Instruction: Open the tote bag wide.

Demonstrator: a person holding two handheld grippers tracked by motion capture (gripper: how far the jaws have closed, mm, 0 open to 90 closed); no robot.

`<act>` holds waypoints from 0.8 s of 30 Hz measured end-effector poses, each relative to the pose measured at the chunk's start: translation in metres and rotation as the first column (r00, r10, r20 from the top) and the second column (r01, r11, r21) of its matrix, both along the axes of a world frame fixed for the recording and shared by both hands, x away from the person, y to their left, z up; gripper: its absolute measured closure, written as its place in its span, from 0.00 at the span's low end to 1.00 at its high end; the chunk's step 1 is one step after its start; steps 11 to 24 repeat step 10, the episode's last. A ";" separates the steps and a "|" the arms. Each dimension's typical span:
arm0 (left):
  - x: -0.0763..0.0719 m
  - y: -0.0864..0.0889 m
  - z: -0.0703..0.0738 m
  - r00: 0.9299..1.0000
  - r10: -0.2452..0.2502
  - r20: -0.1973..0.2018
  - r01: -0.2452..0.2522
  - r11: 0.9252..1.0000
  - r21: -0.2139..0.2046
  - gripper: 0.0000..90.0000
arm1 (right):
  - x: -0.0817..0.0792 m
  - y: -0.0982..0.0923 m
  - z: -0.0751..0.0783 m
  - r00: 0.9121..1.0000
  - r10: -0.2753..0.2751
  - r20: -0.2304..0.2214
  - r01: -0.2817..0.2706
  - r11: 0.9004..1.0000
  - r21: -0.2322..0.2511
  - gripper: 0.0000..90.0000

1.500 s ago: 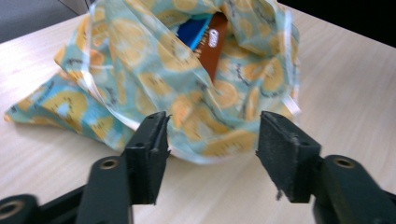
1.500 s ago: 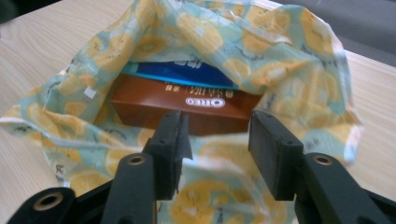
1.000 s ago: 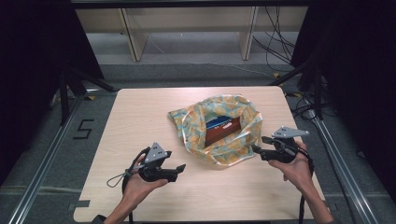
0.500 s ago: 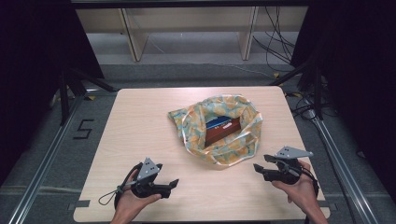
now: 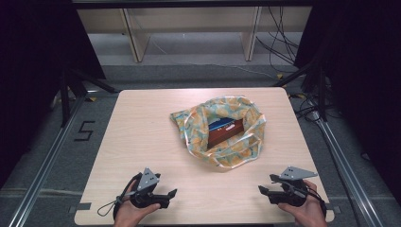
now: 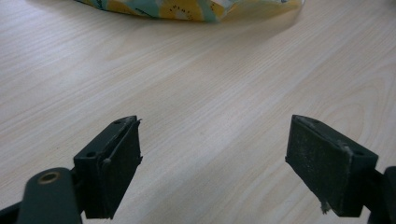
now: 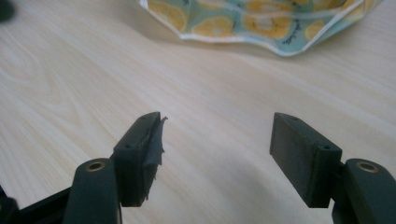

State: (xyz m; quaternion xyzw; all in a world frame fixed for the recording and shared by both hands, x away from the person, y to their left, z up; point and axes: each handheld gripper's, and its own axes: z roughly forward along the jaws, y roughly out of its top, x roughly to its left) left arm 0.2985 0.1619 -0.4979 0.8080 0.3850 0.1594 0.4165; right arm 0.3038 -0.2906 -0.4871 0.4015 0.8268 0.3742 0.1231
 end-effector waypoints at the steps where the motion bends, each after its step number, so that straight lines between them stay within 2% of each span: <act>1: 0.000 0.000 0.000 1.000 0.002 -0.004 -0.002 1.000 -0.006 0.19 | -0.002 0.001 -0.001 1.000 -0.022 -0.005 0.022 1.000 0.000 0.39; 3: 0.000 0.000 -0.001 1.000 -0.003 0.002 0.003 1.000 0.005 0.19 | -0.002 0.000 -0.002 1.000 -0.022 0.000 0.022 1.000 -0.013 0.39; 5: 0.000 0.000 0.000 1.000 -0.002 0.003 0.001 1.000 0.001 0.19 | -0.002 0.001 -0.003 1.000 -0.021 -0.002 0.021 1.000 -0.004 0.39; 8: 0.001 0.001 -0.001 1.000 -0.009 0.014 0.008 1.000 0.011 0.19 | -0.001 -0.001 -0.003 1.000 -0.013 0.007 0.013 1.000 -0.026 0.38; 9: 0.001 0.000 -0.002 1.000 -0.002 -0.005 0.002 1.000 0.008 0.19 | -0.001 -0.001 -0.003 1.000 -0.020 -0.006 0.020 1.000 -0.018 0.38; 10: 0.001 0.001 -0.001 1.000 0.001 -0.007 -0.001 1.000 0.014 0.19 | 0.000 -0.001 -0.003 1.000 -0.024 0.000 0.024 1.000 -0.018 0.38; 24: 0.001 0.001 -0.001 1.000 0.001 -0.007 -0.001 1.000 0.014 0.19 | 0.000 -0.001 -0.003 1.000 -0.024 0.000 0.024 1.000 -0.018 0.38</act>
